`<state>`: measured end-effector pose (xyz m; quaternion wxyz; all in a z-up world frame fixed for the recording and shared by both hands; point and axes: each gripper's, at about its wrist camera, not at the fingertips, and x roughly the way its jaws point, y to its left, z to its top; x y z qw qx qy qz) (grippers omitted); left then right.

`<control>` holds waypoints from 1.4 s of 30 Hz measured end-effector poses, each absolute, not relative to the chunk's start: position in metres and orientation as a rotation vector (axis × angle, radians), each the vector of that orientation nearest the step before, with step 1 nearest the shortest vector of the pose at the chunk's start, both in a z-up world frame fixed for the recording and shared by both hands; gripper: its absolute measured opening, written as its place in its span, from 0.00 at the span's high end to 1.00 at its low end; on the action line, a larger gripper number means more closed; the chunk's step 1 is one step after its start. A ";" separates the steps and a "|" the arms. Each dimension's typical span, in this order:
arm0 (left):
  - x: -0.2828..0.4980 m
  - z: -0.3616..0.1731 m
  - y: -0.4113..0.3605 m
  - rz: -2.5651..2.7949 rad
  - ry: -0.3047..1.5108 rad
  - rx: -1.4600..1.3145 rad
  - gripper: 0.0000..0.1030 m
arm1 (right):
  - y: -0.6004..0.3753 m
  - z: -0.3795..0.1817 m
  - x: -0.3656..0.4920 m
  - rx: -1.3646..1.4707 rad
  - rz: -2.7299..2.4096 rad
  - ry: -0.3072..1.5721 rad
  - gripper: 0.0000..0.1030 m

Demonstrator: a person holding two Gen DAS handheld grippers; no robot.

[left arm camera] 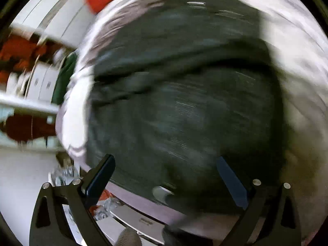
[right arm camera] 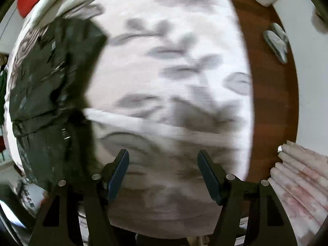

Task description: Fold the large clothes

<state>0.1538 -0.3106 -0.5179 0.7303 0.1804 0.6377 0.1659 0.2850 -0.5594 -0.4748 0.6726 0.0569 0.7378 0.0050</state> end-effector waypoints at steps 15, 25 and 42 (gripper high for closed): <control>0.155 -0.562 -0.323 0.316 1.390 0.247 0.86 | -0.582 -0.581 0.376 0.786 0.557 1.688 0.31; 0.150 -0.507 -0.279 0.244 1.295 0.095 0.95 | -0.467 -0.595 0.411 0.999 0.550 1.652 0.77; 0.128 -0.494 0.026 0.318 1.299 -0.553 0.95 | -0.050 -0.440 0.412 0.167 0.532 1.659 0.87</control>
